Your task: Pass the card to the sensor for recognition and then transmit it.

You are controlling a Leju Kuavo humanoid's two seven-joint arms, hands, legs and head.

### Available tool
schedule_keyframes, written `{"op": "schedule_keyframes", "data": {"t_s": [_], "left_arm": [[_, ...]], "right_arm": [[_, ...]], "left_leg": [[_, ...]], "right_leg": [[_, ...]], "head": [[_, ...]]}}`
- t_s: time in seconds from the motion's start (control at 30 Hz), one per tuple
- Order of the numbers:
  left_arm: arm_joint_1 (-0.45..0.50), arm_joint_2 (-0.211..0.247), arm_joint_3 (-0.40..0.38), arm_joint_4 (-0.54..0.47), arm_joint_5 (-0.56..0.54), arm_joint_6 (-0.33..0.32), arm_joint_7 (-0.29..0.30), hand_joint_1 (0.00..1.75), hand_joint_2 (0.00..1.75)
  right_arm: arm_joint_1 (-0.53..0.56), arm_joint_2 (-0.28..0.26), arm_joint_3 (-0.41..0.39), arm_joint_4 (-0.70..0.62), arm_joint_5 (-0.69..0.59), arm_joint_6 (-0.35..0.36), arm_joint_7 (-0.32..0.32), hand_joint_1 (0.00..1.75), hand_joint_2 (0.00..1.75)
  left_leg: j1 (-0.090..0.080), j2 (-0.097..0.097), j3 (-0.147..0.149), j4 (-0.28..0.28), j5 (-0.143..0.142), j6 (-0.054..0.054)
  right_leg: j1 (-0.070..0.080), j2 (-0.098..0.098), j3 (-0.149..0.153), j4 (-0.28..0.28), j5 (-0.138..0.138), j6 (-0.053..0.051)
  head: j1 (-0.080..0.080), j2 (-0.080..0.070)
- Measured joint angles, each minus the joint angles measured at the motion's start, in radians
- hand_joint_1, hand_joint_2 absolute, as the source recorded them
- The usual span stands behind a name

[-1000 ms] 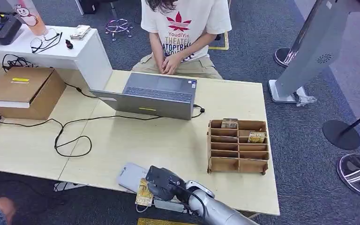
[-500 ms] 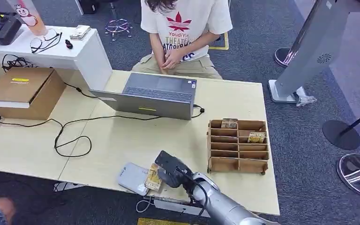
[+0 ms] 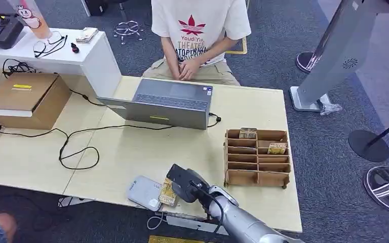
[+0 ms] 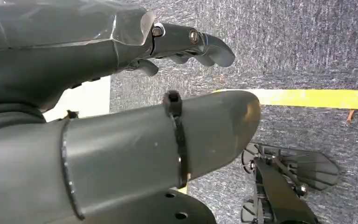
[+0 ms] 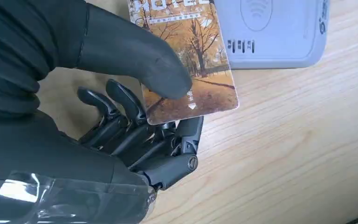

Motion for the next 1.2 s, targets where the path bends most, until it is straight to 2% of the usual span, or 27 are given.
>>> {"op": "schedule_keyframes", "data": {"t_s": [0.3,0.47,0.67,0.9,1.07,1.2], "left_arm": [[-0.003,-0.001,0.000,0.000,0.000,0.004,0.002,0.00,0.00],[-0.003,-0.001,0.000,0.000,0.005,0.006,0.002,0.00,0.00],[-0.003,-0.001,0.000,0.000,0.017,0.006,0.000,0.00,0.00],[0.001,-0.001,0.000,0.000,0.031,0.007,-0.021,0.00,0.00],[0.003,-0.001,0.000,0.000,0.037,0.008,-0.028,0.00,0.00],[0.003,-0.001,0.000,0.000,0.038,0.008,-0.029,0.00,0.00]], "right_arm": [[0.001,0.000,0.002,-0.001,-0.005,0.005,-0.003,1.75,1.75],[0.005,0.000,-0.010,-0.017,-0.055,0.050,-0.054,1.75,1.75],[0.012,-0.017,-0.069,-0.112,-0.114,0.097,-0.113,1.75,1.75],[0.027,-0.116,-0.203,-0.423,-0.205,0.110,-0.158,1.75,1.75],[0.049,-0.176,-0.300,-0.627,-0.224,0.077,-0.184,1.75,1.75],[0.080,-0.207,-0.386,-0.782,-0.205,0.016,-0.222,1.75,1.75]], "left_leg": [[0.000,0.001,0.001,0.000,0.000,0.000],[0.000,0.001,0.001,0.000,0.000,0.000],[0.000,0.001,0.000,0.000,0.000,0.000],[0.000,0.001,0.000,0.000,0.000,0.000],[0.000,0.001,-0.001,0.001,0.000,0.000],[0.000,0.000,-0.001,0.001,0.000,0.000]], "right_leg": [[0.000,0.000,0.001,0.000,0.000,0.000],[0.000,0.000,0.000,0.000,0.000,0.000],[0.000,0.000,0.000,0.000,0.000,0.000],[0.000,0.000,-0.001,0.000,0.000,0.000],[0.000,0.000,-0.001,0.000,0.001,0.000],[0.000,0.000,-0.001,0.000,0.000,0.000]], "head": [[0.000,0.000],[0.000,0.000],[0.000,0.000],[0.000,0.000],[-0.001,0.000],[0.000,0.000]]}}
